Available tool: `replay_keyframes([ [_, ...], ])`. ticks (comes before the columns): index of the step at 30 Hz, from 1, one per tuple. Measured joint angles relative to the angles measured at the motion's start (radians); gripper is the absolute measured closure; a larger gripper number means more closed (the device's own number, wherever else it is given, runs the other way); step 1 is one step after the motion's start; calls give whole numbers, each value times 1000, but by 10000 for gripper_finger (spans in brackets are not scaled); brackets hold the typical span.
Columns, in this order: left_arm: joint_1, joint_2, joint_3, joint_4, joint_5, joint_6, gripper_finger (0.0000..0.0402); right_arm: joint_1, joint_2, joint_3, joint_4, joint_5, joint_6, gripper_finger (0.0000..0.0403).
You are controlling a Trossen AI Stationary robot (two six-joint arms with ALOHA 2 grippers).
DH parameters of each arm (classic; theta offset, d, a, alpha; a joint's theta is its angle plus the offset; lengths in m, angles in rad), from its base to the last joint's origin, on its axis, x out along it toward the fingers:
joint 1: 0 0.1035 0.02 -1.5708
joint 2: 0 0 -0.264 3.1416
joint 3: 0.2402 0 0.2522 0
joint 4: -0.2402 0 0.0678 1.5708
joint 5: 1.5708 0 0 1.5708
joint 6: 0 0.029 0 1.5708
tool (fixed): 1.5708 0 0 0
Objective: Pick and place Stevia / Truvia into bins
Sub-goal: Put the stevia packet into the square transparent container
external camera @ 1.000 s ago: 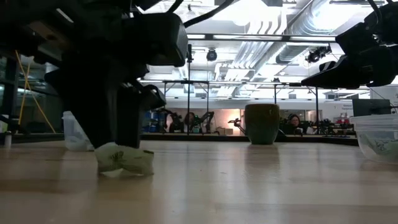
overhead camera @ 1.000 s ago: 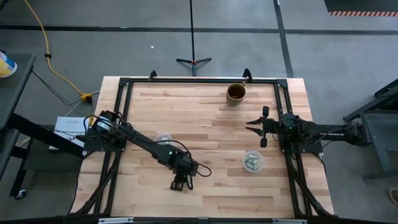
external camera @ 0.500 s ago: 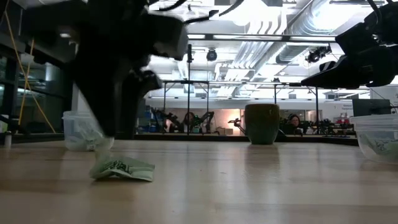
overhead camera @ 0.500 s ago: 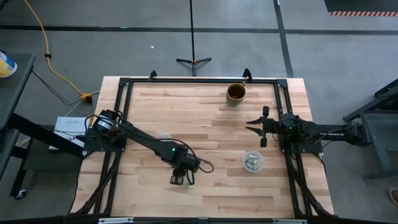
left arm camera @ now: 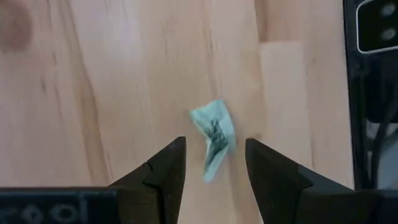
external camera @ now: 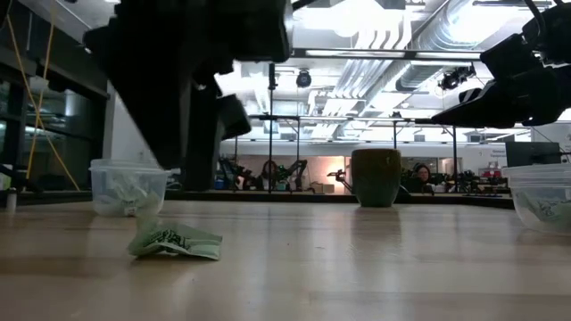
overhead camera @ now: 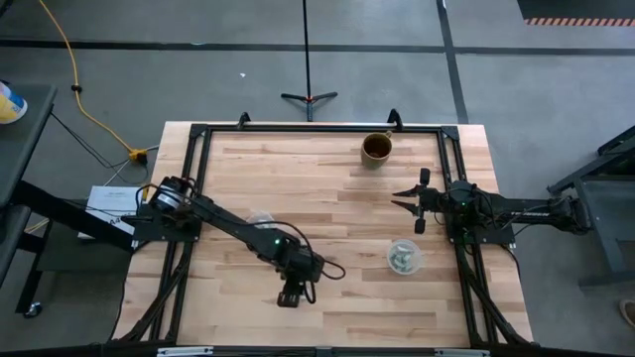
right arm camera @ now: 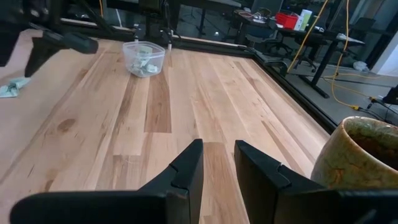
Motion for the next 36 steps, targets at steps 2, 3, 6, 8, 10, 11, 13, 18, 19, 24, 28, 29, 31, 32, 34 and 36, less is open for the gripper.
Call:
replay_keyframes([
  [2,0,0,-14,38,24,-15,202,0,0,0,0,0,0,320],
  [3,0,-1,-22,59,32,-15,202,0,0,0,0,0,0,320],
  [6,-1,-1,-37,65,44,-22,202,0,-1,0,-1,0,0,320],
  [8,-1,6,-35,82,57,-37,202,0,-1,0,2,0,0,320],
  [10,0,21,-33,100,83,-48,202,0,0,0,0,0,0,320],
  [11,0,25,-37,93,86,-48,202,0,0,0,0,0,0,320],
  [13,0,45,-34,135,102,-48,202,0,-2,0,-4,0,0,320],
  [18,6,68,-32,158,138,-41,202,0,3,0,-5,2,0,320],
  [19,6,71,-34,144,146,-41,202,0,6,0,-2,2,0,320],
  [24,15,75,-34,133,167,-41,202,0,6,0,-4,8,0,320],
  [28,22,70,-35,120,184,-39,202,0,6,0,-4,8,0,320],
  [29,27,69,-35,121,184,-34,202,0,6,0,-4,8,0,320],
  [31,27,59,-35,106,183,-9,202,0,6,0,-3,8,0,320],
  [32,27,54,-35,106,182,2,202,0,6,0,-3,8,0,320],
  [34,27,48,-32,114,168,10,202,0,6,0,-3,8,0,320],
  [36,26,42,-34,83,151,4,202,0,6,0,-3,8,0,320],
])
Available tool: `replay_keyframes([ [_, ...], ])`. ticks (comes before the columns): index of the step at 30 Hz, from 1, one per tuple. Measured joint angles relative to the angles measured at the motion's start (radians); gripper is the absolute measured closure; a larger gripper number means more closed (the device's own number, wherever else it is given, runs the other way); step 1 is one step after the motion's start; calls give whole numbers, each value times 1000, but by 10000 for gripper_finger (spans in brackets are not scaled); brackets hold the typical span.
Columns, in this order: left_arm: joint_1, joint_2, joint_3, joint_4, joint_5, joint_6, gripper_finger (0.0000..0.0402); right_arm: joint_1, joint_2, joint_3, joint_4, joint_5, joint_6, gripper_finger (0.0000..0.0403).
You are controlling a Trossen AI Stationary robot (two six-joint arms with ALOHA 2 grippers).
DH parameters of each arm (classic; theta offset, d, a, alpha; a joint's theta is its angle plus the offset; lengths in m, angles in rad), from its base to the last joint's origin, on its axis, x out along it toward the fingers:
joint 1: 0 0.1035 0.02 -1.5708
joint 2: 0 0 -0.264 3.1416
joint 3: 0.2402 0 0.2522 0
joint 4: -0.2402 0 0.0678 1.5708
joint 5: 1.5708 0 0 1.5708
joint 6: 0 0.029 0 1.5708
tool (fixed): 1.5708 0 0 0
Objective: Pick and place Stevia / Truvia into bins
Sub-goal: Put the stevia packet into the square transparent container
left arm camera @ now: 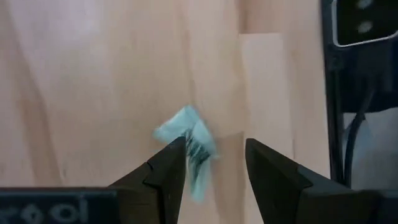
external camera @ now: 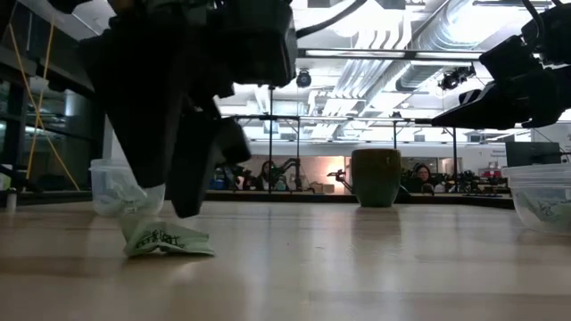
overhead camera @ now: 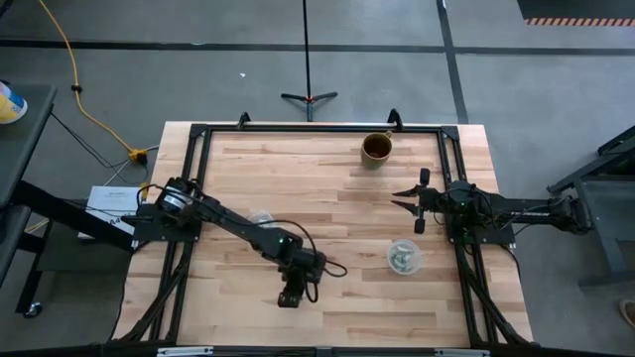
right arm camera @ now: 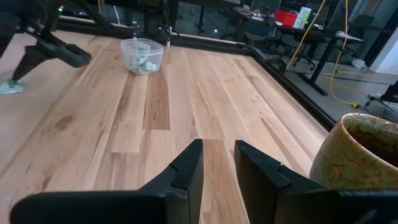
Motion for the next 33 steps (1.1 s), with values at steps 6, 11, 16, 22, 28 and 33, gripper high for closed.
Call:
replay_keyframes([
  [6,0,4,-1,-101,-91,-69,202,0,0,0,0,0,0,320],
  [11,0,8,0,-67,-71,-70,202,0,0,0,0,0,0,320],
  [16,0,8,0,-68,-52,-71,202,0,0,0,0,0,0,320],
  [22,0,8,0,-48,-51,-71,202,0,0,0,0,0,0,320],
  [28,1,36,0,-12,-21,-70,202,0,0,0,-1,0,0,320],
  [33,2,52,2,10,6,-68,202,0,-2,0,-2,-1,0,320],
])
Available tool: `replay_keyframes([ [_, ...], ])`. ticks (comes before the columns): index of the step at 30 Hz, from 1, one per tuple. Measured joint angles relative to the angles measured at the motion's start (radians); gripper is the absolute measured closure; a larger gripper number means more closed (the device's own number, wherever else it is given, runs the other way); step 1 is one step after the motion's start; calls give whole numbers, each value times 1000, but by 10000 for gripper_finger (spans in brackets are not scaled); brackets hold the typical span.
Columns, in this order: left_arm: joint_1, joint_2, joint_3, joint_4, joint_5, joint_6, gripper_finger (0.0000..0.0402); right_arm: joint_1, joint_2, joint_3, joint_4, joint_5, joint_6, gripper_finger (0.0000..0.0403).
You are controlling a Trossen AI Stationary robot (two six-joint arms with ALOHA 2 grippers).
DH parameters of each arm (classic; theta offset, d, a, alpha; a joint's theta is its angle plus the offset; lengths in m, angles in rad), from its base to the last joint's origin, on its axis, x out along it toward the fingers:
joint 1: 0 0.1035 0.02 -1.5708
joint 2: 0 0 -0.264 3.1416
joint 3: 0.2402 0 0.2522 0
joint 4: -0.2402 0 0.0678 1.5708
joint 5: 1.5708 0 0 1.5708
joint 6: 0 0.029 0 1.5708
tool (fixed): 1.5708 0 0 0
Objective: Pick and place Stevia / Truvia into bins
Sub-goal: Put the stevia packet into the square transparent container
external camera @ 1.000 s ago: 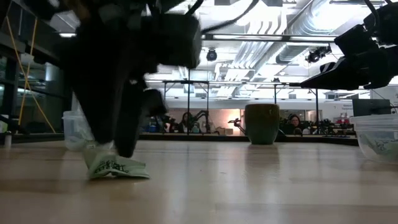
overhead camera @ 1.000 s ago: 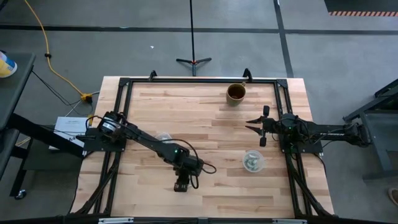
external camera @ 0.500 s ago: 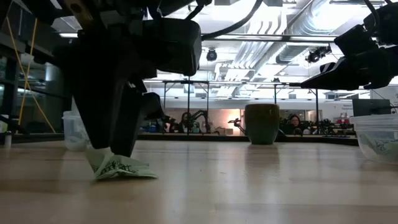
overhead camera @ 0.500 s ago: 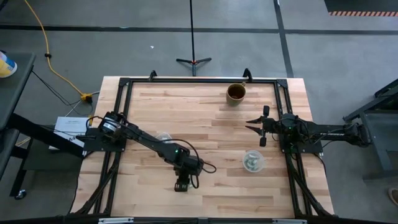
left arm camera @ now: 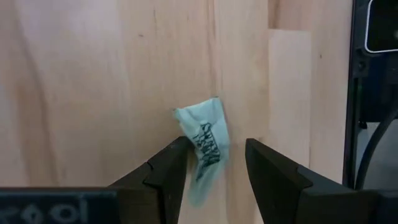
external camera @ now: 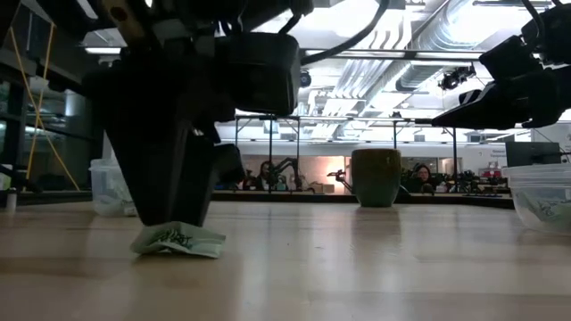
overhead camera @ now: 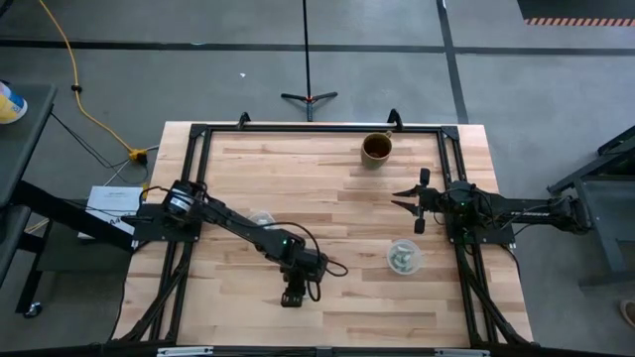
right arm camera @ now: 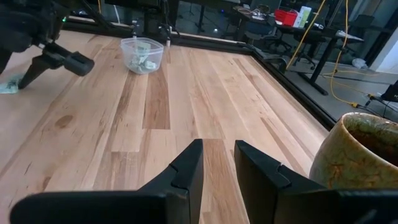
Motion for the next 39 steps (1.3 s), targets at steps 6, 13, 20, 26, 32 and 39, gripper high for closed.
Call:
replay_keyframes([
  [6,7,11,0,7,22,31,245,0,1,0,2,0,0,320],
  [13,31,18,-1,-4,43,98,380,0,1,0,2,0,0,320],
  [20,58,11,100,-400,-33,108,380,0,2,0,2,0,0,320],
  [26,82,10,303,-710,-133,261,376,0,2,0,2,0,0,320],
  [32,117,1,441,-1017,-341,267,379,0,2,0,1,1,0,320],
  [39,188,-61,424,-1073,-395,261,376,0,1,0,-5,3,-4,320],
])
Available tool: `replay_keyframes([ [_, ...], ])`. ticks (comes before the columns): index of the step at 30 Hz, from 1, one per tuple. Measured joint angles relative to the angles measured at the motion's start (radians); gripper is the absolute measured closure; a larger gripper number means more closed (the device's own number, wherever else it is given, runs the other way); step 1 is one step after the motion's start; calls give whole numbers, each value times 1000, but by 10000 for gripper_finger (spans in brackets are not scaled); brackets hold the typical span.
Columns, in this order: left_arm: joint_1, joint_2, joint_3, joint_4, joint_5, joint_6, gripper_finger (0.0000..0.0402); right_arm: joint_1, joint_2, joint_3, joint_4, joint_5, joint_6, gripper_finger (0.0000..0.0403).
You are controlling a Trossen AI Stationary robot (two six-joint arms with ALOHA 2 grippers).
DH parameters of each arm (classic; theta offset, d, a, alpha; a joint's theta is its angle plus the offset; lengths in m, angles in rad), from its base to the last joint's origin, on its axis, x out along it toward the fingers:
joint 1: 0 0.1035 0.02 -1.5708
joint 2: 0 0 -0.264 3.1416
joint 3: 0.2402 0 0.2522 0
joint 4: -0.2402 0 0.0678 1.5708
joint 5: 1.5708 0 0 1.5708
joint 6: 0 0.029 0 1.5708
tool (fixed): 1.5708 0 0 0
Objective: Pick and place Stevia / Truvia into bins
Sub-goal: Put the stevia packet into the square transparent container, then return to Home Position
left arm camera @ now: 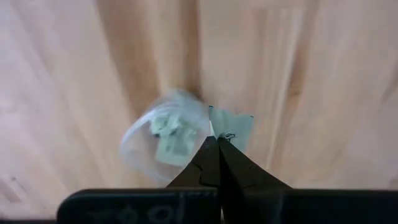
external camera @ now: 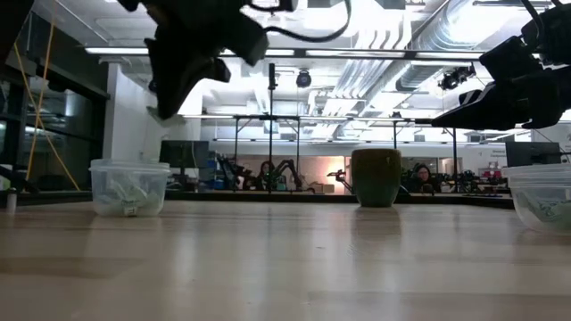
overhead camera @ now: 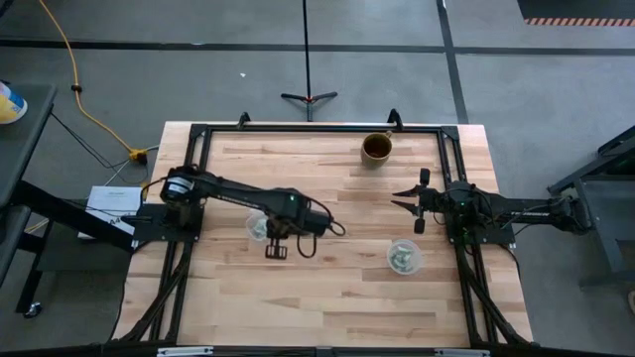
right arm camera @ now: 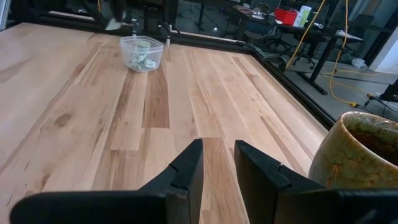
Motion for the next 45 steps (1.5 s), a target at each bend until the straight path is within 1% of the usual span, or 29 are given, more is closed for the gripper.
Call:
replay_keyframes([
  [3,32,-27,-50,-3,-7,0,376,0,1,0,0,1,-1,320],
  [6,65,-44,-126,35,4,2,380,0,1,0,0,3,-3,320],
  [11,116,-49,-231,51,5,23,379,0,1,0,0,3,-3,320],
  [13,133,-50,-262,61,10,0,370,0,1,0,0,3,-3,320],
  [16,158,-49,-293,69,1,-53,329,0,1,0,0,3,-3,320],
  [20,182,-63,-295,96,-4,-51,262,0,1,0,0,3,-3,320],
  [23,185,-114,-295,203,-4,-10,224,0,1,0,0,3,-3,320],
  [25,182,-164,-295,294,-9,21,208,0,1,0,0,5,-3,320],
  [27,174,-247,-325,465,-12,53,200,0,2,0,0,5,-3,320],
  [29,158,-354,-415,711,-20,118,199,0,5,0,-2,5,-3,320],
  [32,145,-520,-632,1060,-7,191,208,0,11,0,-2,5,-3,320],
  [34,149,-636,-792,1220,-9,194,217,0,13,0,-3,3,0,320],
  [36,150,-759,-947,1361,-31,164,227,0,14,0,-4,4,2,320],
  [38,143,-886,-1090,1458,-41,135,238,0,14,0,-4,4,2,320],
  [40,117,-1019,-1213,1516,-56,125,249,0,14,0,-3,4,3,320],
  [42,86,-1165,-1303,1543,-111,122,261,0,14,0,-3,4,3,320],
  [45,29,-1395,-1406,1532,-198,124,281,0,14,0,-3,4,4,320],
])
